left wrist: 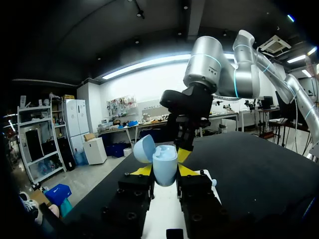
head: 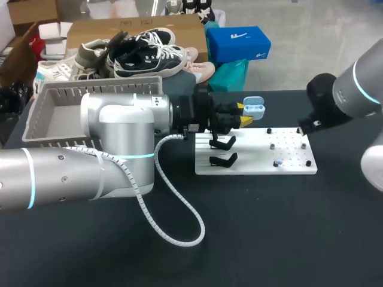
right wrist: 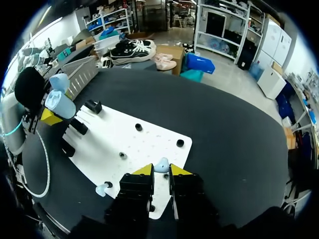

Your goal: Pick up each earbud case from the left stands, insert the matching earbuds, close the lid, and place the case in the box.

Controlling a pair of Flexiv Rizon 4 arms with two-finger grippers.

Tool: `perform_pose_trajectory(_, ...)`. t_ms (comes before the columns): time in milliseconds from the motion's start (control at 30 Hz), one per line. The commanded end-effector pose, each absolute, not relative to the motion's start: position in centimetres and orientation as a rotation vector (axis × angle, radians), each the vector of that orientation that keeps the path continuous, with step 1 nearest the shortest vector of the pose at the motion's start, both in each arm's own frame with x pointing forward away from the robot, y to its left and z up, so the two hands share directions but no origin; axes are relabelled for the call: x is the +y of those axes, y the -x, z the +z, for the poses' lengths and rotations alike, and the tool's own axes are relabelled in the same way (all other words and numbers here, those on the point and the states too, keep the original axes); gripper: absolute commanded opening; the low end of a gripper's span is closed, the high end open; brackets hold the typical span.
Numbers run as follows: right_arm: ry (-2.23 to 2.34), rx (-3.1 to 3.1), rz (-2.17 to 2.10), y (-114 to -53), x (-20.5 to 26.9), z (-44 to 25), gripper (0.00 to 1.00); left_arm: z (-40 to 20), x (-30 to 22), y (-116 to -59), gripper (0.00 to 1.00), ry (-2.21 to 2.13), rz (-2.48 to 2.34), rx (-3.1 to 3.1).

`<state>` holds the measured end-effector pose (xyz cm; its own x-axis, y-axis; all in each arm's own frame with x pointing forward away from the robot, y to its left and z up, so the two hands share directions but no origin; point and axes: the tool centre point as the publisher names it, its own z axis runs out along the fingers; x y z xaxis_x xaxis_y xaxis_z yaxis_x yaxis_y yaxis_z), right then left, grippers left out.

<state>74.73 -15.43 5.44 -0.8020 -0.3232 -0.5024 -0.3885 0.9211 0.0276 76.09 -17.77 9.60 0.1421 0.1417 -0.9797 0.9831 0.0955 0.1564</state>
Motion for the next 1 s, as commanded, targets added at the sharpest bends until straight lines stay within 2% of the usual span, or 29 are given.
perform_pose_trajectory(33, 0.502, 2.528, 0.148, -71.8, -15.5, 6.7, 0.00, 9.5, -17.8, -76.2, 0.00, -1.293, -0.955, 1.237)
perform_pose_trajectory(700, 0.510, 2.527, 0.158, -71.9, -14.7, 6.9, 0.00, 9.5, -17.8, -76.2, 0.00, -1.293, -0.955, 1.237)
perform_pose_trajectory(1000, 0.138, 2.669, 0.158, -72.2, -13.9, 7.7, 0.00, 9.5, -17.8, -76.2, 0.00, -1.293, -0.955, 1.237)
